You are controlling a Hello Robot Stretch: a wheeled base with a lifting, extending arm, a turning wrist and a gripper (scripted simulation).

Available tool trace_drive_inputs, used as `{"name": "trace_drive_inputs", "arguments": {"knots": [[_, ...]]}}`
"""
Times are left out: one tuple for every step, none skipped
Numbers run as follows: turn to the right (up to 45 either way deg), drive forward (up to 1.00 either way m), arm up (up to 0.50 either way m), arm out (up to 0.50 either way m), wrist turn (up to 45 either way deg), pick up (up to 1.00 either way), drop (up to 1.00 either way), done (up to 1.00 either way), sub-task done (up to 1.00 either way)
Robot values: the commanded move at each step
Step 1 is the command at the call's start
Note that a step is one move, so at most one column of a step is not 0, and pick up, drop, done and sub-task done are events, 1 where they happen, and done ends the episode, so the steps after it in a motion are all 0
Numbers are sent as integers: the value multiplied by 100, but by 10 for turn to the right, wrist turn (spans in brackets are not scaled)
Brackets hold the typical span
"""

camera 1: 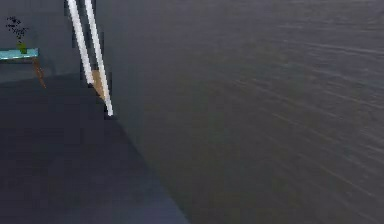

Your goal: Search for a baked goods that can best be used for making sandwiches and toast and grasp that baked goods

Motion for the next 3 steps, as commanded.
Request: {"name": "trace_drive_inputs", "arguments": {"knots": [[-330, 0, 0, 0, 0, 0, 0, 0, 0], [0, 100, 0, 0, 0, 0, 0, 0, 0], [0, 100, 0, 0, 0, 0, 0, 0, 0]]}}
